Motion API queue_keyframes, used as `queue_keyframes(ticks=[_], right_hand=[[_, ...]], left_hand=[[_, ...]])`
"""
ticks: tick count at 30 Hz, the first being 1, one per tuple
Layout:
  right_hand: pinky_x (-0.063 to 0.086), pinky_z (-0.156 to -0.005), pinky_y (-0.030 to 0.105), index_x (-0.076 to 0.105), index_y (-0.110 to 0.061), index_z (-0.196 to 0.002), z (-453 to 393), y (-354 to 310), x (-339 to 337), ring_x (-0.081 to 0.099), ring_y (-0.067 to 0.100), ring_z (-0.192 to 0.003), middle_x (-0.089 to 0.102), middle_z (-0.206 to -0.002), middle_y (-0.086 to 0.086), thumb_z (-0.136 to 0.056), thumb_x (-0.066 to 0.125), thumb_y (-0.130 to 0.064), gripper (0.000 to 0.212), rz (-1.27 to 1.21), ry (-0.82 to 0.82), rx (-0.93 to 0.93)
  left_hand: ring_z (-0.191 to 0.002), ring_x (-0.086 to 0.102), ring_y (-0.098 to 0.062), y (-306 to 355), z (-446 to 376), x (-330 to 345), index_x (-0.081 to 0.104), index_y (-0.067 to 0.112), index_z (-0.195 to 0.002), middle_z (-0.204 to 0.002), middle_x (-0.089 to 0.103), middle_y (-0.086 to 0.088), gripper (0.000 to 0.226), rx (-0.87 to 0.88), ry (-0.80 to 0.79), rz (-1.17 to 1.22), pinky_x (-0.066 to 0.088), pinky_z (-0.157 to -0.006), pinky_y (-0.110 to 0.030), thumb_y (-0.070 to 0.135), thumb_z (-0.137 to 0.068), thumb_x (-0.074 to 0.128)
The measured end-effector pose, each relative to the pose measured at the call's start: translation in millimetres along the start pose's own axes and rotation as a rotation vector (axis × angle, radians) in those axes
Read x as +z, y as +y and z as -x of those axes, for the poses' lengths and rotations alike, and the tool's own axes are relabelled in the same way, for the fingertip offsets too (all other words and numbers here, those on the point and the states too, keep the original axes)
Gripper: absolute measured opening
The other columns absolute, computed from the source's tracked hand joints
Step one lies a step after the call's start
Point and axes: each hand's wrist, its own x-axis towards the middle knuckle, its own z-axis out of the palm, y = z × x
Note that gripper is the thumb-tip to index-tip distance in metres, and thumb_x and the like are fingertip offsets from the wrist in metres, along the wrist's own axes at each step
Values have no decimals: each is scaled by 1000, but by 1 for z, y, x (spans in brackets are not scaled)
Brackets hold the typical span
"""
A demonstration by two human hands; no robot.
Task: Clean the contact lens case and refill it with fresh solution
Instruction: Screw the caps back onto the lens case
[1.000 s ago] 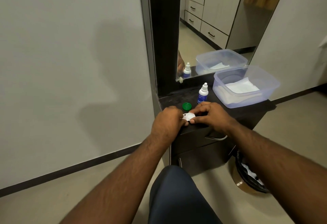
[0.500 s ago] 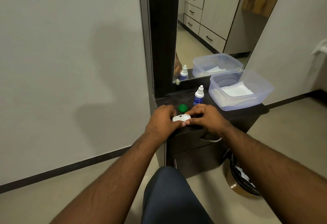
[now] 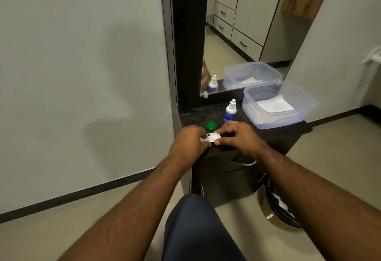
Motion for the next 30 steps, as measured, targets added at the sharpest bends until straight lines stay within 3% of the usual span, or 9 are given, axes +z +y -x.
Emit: queue_keyframes(ticks=[9,11,13,15,19,24,30], right_hand=[[45,-75,11,72,-18,-104,2,-6,-7,61,1,-89,66,-94,-14,-78,76,-20,26,-66,-45,38],[47,-82,15,72,-20,-106,2,-6,-10,60,2,-94,67,-100,-10,-84,69,-23,22,-119,-8,50],[46,-93,24,68,-21,-114,-1,-4,-11,58,5,-102,63,-113,-5,-90,62,-18,25,-44,36,51],[41,-98,24,61,-23,-126,-4,-7,-10,54,9,-112,59,-125,-2,-92,56,-11,36,88,29,25],[36,-103,25,51,-19,-135,-14,-19,-10,51,17,-124,56,-135,4,-92,51,-4,45,337,-99,-38],[41,-95,27,58,-17,-128,-12,-21,-24,55,18,-112,60,-126,5,-90,59,-12,38,561,-216,-19],[51,-77,28,70,-10,-93,6,-22,-36,60,14,-87,64,-96,4,-83,71,-23,16,534,-190,76]], left_hand=[[-88,54,-9,-3,-1,-9,67,15,-113,-111,68,-3,31,32,-96,4,42,-74,-23,29,-86,69],[-93,57,-12,-1,-1,-10,67,14,-113,-112,67,-3,32,26,-93,2,42,-75,-23,29,-86,69],[-100,59,-14,1,0,-10,66,14,-115,-115,66,-3,33,18,-90,3,43,-78,-23,29,-86,69],[-101,59,-15,1,1,-11,66,14,-115,-116,66,-3,34,11,-88,8,44,-80,-25,30,-86,69],[-98,59,-15,3,3,-12,66,13,-114,-113,66,-3,33,7,-87,21,45,-81,-26,28,-86,69],[-99,60,-17,1,2,-11,66,14,-113,-113,67,-4,33,-11,-94,38,49,-83,-29,28,-84,71],[-101,60,-18,1,2,-11,66,13,-115,-114,67,-5,34,-17,-97,54,46,-82,-28,27,-85,70]])
